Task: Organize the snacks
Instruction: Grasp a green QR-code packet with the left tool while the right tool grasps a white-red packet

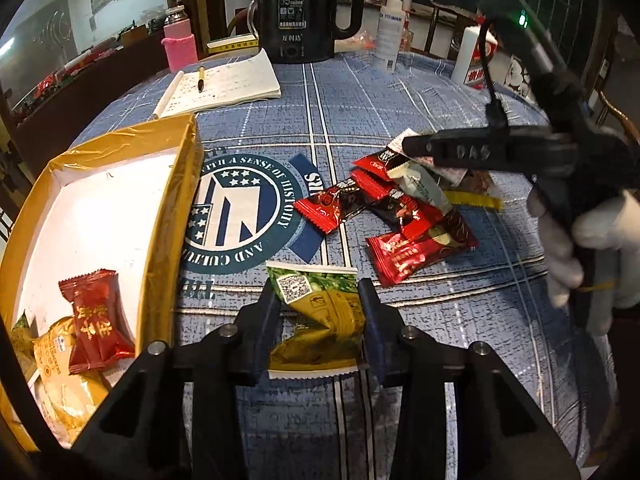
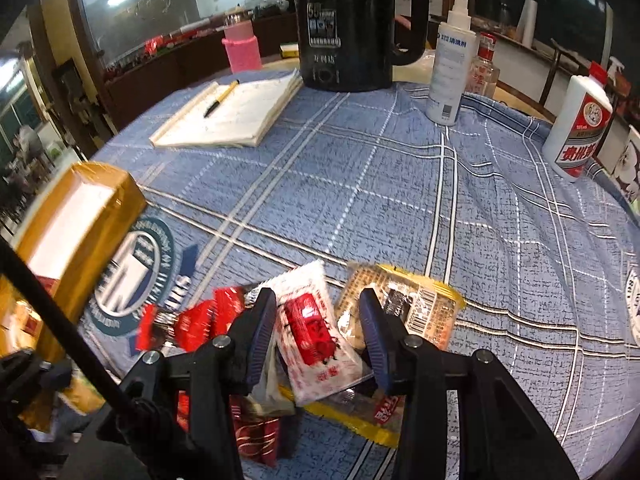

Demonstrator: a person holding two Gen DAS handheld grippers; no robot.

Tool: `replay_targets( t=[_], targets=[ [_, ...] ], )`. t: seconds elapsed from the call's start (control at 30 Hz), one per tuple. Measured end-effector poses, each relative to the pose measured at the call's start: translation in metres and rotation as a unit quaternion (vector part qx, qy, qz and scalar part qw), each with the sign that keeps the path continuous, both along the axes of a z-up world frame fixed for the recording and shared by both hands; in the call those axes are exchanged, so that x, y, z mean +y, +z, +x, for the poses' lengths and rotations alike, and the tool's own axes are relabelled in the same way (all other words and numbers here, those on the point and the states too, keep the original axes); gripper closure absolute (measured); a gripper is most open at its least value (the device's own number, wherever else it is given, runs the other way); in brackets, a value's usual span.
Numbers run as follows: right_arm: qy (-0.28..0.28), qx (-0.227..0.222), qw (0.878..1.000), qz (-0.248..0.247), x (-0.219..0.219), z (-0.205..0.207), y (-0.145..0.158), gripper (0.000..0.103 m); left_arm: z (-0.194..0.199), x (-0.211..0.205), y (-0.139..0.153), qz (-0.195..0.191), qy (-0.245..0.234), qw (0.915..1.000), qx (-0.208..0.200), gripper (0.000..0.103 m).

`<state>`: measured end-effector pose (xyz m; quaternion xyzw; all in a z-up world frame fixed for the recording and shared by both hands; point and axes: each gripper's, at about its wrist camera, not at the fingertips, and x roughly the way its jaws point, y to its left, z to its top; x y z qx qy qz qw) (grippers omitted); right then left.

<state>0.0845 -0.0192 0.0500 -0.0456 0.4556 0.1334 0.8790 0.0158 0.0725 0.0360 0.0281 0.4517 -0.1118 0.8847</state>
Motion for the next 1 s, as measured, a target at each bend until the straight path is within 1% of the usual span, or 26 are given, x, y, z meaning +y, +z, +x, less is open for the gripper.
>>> replay_targets(
  t=[0.07, 0.1, 0.13, 0.17, 0.2, 0.23, 0.27, 0.3, 0.4, 0.53, 0.63, 0.7, 0.77, 0.8, 0.83, 0.97, 1.0],
  targets=[
    [0.001, -0.003, 1.000, -0.015, 0.002, -0.003, 0.000, 0.077, -0.003, 0.001, 0.003, -0.002, 0.001, 1.0000, -0.003, 0.062],
    [0.003, 0.000, 1.000, -0.020, 0.004, -0.005, 0.001, 0.079, -0.006, 0.003, 0.005, -0.004, 0.002, 1.0000, -0.005, 0.062],
    [0.003, 0.001, 1.000, -0.022, 0.005, -0.008, 0.002, 0.083, -0.008, 0.004, 0.006, -0.006, 0.003, 1.0000, -0.007, 0.062],
    [0.002, -0.001, 1.000, -0.022, 0.004, -0.011, 0.004, 0.084, -0.012, 0.006, 0.009, -0.011, 0.005, 0.9999, -0.009, 0.062],
    [0.000, -0.005, 1.000, -0.021, 0.004, -0.014, 0.006, 0.088, -0.014, 0.008, 0.010, -0.016, 0.006, 0.9998, -0.010, 0.062],
    [-0.004, -0.007, 1.000, -0.018, 0.003, -0.018, 0.008, 0.093, -0.017, 0.011, 0.013, -0.022, 0.008, 0.9997, -0.011, 0.062],
    [-0.008, -0.010, 1.000, -0.013, 0.001, -0.022, 0.012, 0.094, -0.020, 0.014, 0.015, -0.027, 0.010, 0.9995, -0.014, 0.062],
    [-0.011, -0.014, 1.000, -0.007, -0.001, -0.028, 0.017, 0.099, -0.025, 0.018, 0.018, -0.034, 0.013, 0.9992, -0.017, 0.062],
    [-0.013, -0.025, 1.000, 0.002, -0.004, -0.043, 0.028, 0.102, -0.038, 0.031, 0.027, -0.056, 0.024, 0.9978, -0.025, 0.062],
    [-0.018, -0.035, 0.999, 0.036, -0.016, -0.065, 0.046, 0.103, -0.061, 0.048, 0.042, -0.083, 0.036, 0.9948, -0.047, 0.062],
    [-0.009, -0.027, 0.998, 0.053, -0.020, -0.077, 0.052, 0.102, -0.075, 0.061, 0.050, -0.099, 0.045, 0.9923, -0.059, 0.062],
    [-0.008, -0.027, 0.999, 0.043, -0.018, -0.079, 0.048, 0.101, -0.081, 0.067, 0.052, -0.105, 0.050, 0.9911, -0.064, 0.062],
    [-0.014, -0.018, 1.000, 0.020, -0.016, -0.075, 0.038, 0.086, -0.085, 0.069, 0.052, -0.107, 0.051, 0.9908, -0.065, 0.062],
    [-0.024, -0.021, 0.999, 0.009, -0.014, -0.072, 0.032, 0.071, -0.087, 0.069, 0.052, -0.107, 0.051, 0.9909, -0.065, 0.062],
    [-0.028, -0.027, 0.999, 0.001, -0.013, -0.070, 0.028, 0.067, -0.088, 0.070, 0.051, -0.107, 0.051, 0.9908, -0.064, 0.062],
    [-0.035, -0.010, 0.999, -0.016, -0.004, -0.054, 0.007, 0.067, -0.094, 0.078, 0.052, -0.110, 0.056, 0.9902, -0.064, 0.062],
    [-0.036, -0.008, 0.999, -0.028, 0.000, -0.052, 0.002, 0.067, -0.095, 0.082, 0.054, -0.111, 0.059, 0.9898, -0.067, 0.062]
  ],
)
